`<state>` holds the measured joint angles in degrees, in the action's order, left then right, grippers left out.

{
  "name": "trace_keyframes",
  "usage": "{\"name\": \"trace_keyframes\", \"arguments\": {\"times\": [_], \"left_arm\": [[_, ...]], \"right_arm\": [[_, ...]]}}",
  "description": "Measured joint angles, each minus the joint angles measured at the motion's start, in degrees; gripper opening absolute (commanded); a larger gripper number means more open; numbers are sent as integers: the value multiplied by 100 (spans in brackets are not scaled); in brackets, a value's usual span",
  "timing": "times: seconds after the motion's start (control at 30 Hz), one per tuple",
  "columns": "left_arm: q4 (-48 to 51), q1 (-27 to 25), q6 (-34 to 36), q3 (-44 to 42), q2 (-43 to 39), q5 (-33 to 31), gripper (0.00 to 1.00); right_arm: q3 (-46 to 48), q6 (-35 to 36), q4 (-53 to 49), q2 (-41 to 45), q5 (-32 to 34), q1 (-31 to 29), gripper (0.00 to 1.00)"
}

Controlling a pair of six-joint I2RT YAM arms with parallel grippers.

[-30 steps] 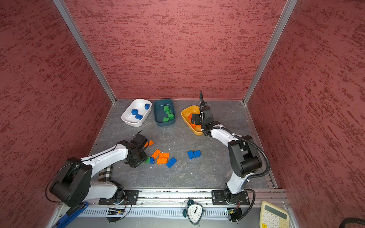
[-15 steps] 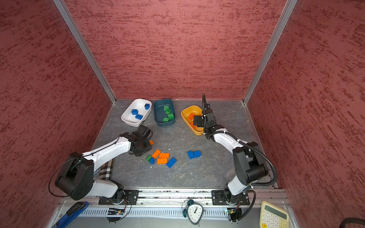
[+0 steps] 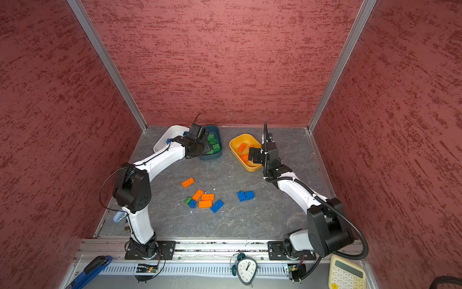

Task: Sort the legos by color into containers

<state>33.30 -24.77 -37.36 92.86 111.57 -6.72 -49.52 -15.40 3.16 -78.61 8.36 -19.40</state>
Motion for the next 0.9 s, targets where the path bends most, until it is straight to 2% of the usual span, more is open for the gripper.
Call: {"name": "trace_keyframes", "arguments": {"times": [0.1, 0.2, 0.27, 0.4, 0.57, 0.73, 0.83, 0.9], "left_arm": [[-33, 205, 57, 741, 658, 249, 37], [33, 378, 83, 1473, 1274, 409, 43], [168, 461, 109, 1919, 1604, 431, 52], [398, 481, 168, 2295, 1821, 393, 61], [527, 435, 238, 2280, 1784, 284, 78], [487, 317, 444, 1449, 1176, 72, 94], [415, 179, 595, 931, 625, -66, 100], [337, 68, 688, 577, 214, -133, 99]], "right_arm": [[116, 0, -9, 197, 61, 0, 99], [164, 0, -31, 302, 90, 0, 99], [164, -2, -50, 321, 92, 0, 99], [164, -79, -177, 321, 142, 0, 99], [170, -203, -286, 330, 179, 0, 99], [354, -280, -157, 459, -138, 0, 99], [354, -315, -76, 439, -444, 0, 99], [354, -326, 26, 422, -627, -2, 99]]}}
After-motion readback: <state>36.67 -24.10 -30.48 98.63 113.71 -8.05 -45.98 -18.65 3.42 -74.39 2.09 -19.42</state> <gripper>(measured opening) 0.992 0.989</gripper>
